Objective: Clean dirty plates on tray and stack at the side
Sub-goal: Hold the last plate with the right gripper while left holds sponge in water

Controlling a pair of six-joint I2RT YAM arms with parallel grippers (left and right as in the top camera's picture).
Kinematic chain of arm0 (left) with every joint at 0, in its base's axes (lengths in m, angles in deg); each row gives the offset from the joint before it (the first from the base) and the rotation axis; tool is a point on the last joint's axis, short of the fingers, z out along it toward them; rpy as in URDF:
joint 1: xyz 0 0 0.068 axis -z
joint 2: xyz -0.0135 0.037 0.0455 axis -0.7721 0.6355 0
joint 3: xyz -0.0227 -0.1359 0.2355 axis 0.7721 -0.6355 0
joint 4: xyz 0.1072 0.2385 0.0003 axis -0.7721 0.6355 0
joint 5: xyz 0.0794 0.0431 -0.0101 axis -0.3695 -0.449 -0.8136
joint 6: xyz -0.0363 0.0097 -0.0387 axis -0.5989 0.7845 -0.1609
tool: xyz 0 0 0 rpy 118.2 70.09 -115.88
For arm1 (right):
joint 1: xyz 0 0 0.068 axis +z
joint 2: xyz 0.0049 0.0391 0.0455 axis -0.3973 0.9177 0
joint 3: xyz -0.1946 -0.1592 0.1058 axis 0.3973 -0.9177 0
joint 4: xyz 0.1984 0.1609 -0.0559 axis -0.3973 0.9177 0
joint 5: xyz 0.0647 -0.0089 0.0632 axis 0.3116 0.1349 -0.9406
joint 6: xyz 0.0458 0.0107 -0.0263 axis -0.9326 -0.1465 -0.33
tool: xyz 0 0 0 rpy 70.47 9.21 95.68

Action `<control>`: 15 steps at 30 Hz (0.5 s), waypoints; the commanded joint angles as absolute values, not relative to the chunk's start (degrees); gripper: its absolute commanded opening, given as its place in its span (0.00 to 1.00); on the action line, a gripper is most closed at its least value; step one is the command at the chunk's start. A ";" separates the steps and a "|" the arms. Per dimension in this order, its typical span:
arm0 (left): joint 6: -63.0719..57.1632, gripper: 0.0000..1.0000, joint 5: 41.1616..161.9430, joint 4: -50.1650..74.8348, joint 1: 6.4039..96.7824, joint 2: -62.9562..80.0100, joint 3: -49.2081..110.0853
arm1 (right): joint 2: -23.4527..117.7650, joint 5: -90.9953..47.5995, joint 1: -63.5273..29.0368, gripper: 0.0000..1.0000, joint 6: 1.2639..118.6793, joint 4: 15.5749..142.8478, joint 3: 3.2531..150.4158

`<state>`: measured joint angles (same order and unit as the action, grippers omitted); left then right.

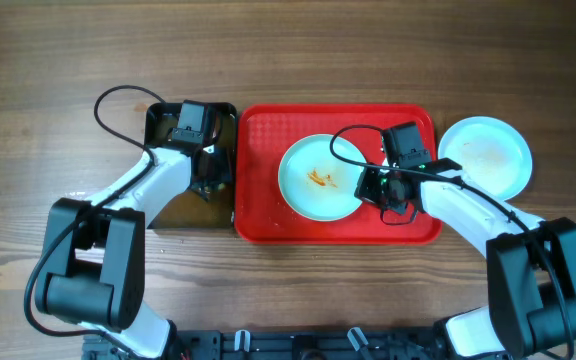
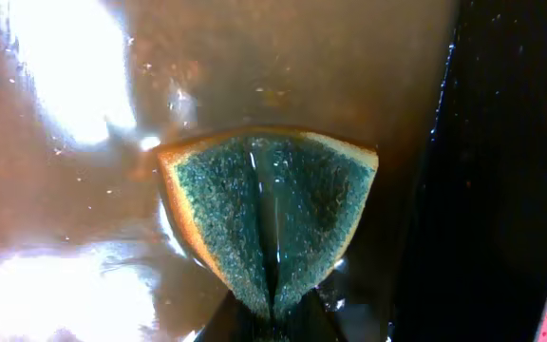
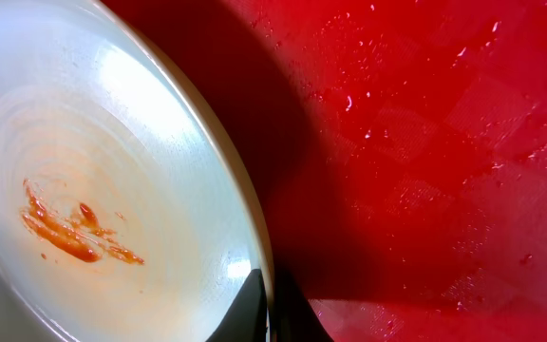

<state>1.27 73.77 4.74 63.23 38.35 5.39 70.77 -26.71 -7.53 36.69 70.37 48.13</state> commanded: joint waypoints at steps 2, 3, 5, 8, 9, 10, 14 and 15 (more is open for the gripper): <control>1.41 0.04 74.56 7.73 63.12 39.90 4.80 | 72.24 -25.47 -7.07 0.04 37.94 70.92 47.08; 1.43 0.04 74.65 7.93 63.12 39.53 4.80 | 72.24 -25.47 -7.07 0.04 38.01 70.92 47.08; 3.15 0.04 77.95 8.15 63.12 38.63 4.80 | 72.24 -25.71 -7.07 0.05 40.96 70.92 47.08; 2.85 0.04 78.43 8.24 63.12 37.96 4.80 | 72.24 -25.73 -7.07 0.04 44.45 71.11 47.08; 2.54 0.04 78.43 8.56 63.12 37.87 4.80 | 72.24 -26.21 -7.07 0.04 46.46 71.05 47.08; 2.41 0.04 78.45 8.98 63.12 37.26 4.80 | 72.24 -26.85 -7.07 0.04 48.37 70.92 47.08; 2.41 0.04 78.45 9.05 63.12 33.61 4.80 | 72.24 -31.30 -7.07 0.04 53.02 69.10 47.08; 2.41 0.04 78.43 9.05 63.12 31.79 4.80 | 72.24 -34.43 -7.07 0.04 54.53 67.75 47.08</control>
<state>1.71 77.09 9.05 63.17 36.38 5.24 71.01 -29.62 -7.53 50.07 68.93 48.08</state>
